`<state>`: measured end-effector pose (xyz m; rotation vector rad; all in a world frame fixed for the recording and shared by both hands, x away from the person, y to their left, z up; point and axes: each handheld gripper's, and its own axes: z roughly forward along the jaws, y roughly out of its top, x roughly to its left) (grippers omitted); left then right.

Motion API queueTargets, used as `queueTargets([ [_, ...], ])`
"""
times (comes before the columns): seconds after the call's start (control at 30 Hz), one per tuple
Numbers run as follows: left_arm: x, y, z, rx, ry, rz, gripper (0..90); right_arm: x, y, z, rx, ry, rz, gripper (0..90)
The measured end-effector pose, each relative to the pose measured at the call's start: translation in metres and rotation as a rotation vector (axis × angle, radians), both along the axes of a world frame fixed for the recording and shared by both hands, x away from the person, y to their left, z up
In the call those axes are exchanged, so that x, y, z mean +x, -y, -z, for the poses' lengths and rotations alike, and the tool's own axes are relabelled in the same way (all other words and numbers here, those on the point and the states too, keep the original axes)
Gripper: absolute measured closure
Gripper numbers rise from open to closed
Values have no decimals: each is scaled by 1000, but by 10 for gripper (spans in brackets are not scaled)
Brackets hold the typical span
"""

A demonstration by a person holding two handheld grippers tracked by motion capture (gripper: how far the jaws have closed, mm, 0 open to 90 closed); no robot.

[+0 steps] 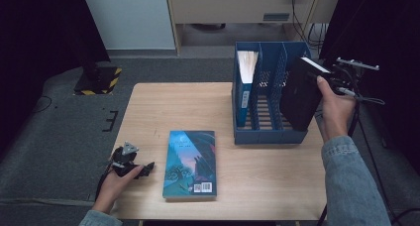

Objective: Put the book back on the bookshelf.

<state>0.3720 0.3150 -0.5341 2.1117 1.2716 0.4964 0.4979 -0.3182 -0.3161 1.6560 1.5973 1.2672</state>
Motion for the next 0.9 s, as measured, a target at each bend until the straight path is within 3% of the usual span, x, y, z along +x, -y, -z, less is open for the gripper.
queueTargets([
  [0.57,0,0,0,-4,2,-2,0,22,-12,16,-45,-28,4,524],
  [0.9,0,1,0,-3,0,-3,0,30,-18,15,-61,-40,7,523],
])
